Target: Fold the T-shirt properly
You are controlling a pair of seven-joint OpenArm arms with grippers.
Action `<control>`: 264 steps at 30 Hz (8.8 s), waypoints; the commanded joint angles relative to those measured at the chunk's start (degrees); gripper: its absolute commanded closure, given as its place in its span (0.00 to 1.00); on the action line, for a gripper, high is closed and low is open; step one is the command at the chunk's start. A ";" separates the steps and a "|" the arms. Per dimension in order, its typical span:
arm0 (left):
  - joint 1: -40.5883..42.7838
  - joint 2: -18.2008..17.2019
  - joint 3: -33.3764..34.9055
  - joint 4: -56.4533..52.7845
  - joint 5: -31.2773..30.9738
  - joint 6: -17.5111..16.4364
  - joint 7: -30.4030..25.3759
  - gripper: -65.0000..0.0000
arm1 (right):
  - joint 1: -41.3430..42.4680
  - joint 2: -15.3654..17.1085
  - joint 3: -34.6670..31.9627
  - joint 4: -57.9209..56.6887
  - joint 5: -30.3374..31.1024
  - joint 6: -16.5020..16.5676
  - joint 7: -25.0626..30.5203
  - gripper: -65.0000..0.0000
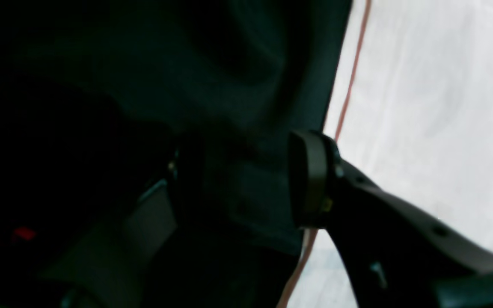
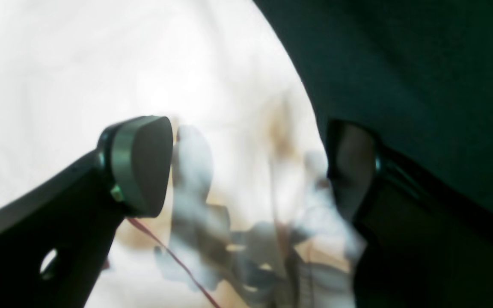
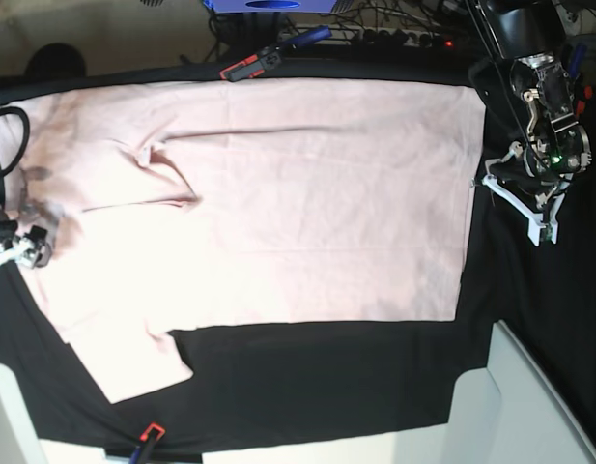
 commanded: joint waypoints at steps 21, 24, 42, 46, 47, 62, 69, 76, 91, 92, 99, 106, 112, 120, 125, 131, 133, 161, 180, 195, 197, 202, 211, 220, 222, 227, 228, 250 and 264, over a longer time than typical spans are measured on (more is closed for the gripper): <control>-3.18 -0.95 0.43 0.85 -0.04 0.23 -0.88 0.26 | 1.00 0.83 0.01 0.58 0.25 -0.23 0.74 1.00; -5.20 -0.95 0.43 0.50 0.05 0.23 -0.88 0.08 | 1.00 0.75 0.01 0.58 0.25 -0.23 0.66 1.00; -21.37 0.28 0.52 -20.86 0.31 0.23 -0.97 0.05 | 0.04 0.66 0.10 0.67 0.25 0.03 0.31 1.00; -24.63 0.10 7.90 -27.98 0.31 0.23 -1.06 0.05 | -0.14 0.66 0.27 0.67 0.25 0.03 0.31 1.00; -25.33 0.10 10.10 -29.57 0.31 0.32 -1.59 0.05 | -0.14 0.66 0.36 0.67 0.25 0.03 0.31 1.00; -25.33 0.01 12.39 -37.13 -0.22 0.49 -8.53 0.39 | -0.23 1.01 0.18 0.67 0.25 0.12 0.22 1.00; -25.24 -0.16 12.39 -37.13 -0.22 0.49 -8.53 0.80 | -0.23 0.83 0.36 0.67 0.25 0.12 0.31 1.00; -24.45 -0.16 12.30 -35.90 -0.22 0.49 -8.71 0.95 | -0.14 0.83 0.54 2.86 0.51 -0.23 0.66 1.00; -17.51 0.28 12.30 -18.75 -0.30 0.49 -8.44 1.00 | -0.23 1.27 10.03 4.71 0.25 -0.23 0.22 1.00; -17.51 0.28 12.30 -17.70 -0.30 0.49 -8.44 1.00 | -0.23 1.27 10.03 4.71 0.25 -0.23 0.22 1.00; -14.34 1.42 12.30 -8.55 -0.30 0.49 -8.27 1.00 | -0.23 1.98 10.38 4.71 0.25 0.12 0.22 1.00; -10.65 1.59 12.30 -3.90 -0.30 0.49 -8.27 1.00 | -1.90 1.98 10.47 6.99 0.25 0.21 0.22 1.00; -10.38 1.42 12.03 -3.02 -0.30 0.49 -8.27 1.00 | -6.12 1.98 10.65 14.38 0.51 0.12 -1.72 1.00; -8.19 2.83 6.50 1.03 -4.17 0.23 -8.18 1.00 | -8.32 1.98 10.65 19.04 0.60 0.12 -2.42 1.00; -6.69 2.83 6.58 2.43 -4.61 0.23 -8.18 1.00 | -9.20 1.71 16.18 19.39 0.60 0.21 -2.86 1.00; -5.20 2.83 6.67 5.69 -4.61 0.23 -8.18 1.00 | -9.20 1.80 18.56 19.48 0.51 3.28 -5.50 1.00; -4.58 2.83 6.67 5.86 -4.61 0.23 -8.18 1.00 | -9.20 1.80 18.47 19.48 0.51 4.07 -5.76 1.00; 7.55 3.00 6.76 14.48 -4.61 0.23 -8.18 1.00 | -22.12 -1.10 27.17 40.14 0.51 6.10 -21.76 1.00; 13.18 2.83 6.23 14.57 -4.17 0.23 -8.27 1.00 | -27.39 -2.95 27.26 40.05 0.51 6.10 -23.69 1.00; 13.70 1.51 6.14 14.92 -4.52 0.32 -3.52 0.48 | -30.91 -3.82 27.26 57.63 0.51 6.10 -38.90 0.47; 13.62 1.51 6.06 15.01 -4.26 0.32 -3.52 0.48 | -30.82 -3.74 27.35 60.09 0.42 6.10 -40.22 0.39; 12.12 1.51 4.03 17.20 -4.17 0.32 -3.43 0.48 | -26.78 -3.82 30.34 60.80 0.16 6.10 -40.13 0.24; 5.97 -0.60 3.51 16.50 -4.08 0.32 2.37 0.48 | -6.82 0.13 24.01 34.25 -0.02 6.10 -32.93 0.13; 6.49 -2.27 3.42 14.92 -4.08 0.32 2.37 0.48 | 6.37 1.63 8.54 2.07 -5.12 6.10 -11.30 0.12; 6.58 -2.71 3.42 14.74 -4.08 0.32 2.37 0.48 | 6.45 1.19 8.54 0.67 -5.03 6.10 -10.16 0.12; 6.58 -2.71 3.42 14.83 -4.08 0.32 2.37 0.48 | 5.05 1.10 8.54 0.58 -5.03 6.01 -9.98 0.12; 6.58 -2.71 3.42 14.92 -4.08 0.32 2.37 0.48 | 4.87 1.10 8.45 0.58 -5.03 6.01 -9.98 0.12; 4.21 -2.01 3.33 14.57 -4.70 0.32 2.46 0.42 | 3.55 -0.92 8.54 0.58 -5.03 6.01 -10.16 0.99; -7.31 -0.16 3.33 -2.49 -4.70 0.32 2.37 0.24 | 3.46 -0.92 8.45 0.84 -5.03 6.01 -10.16 1.00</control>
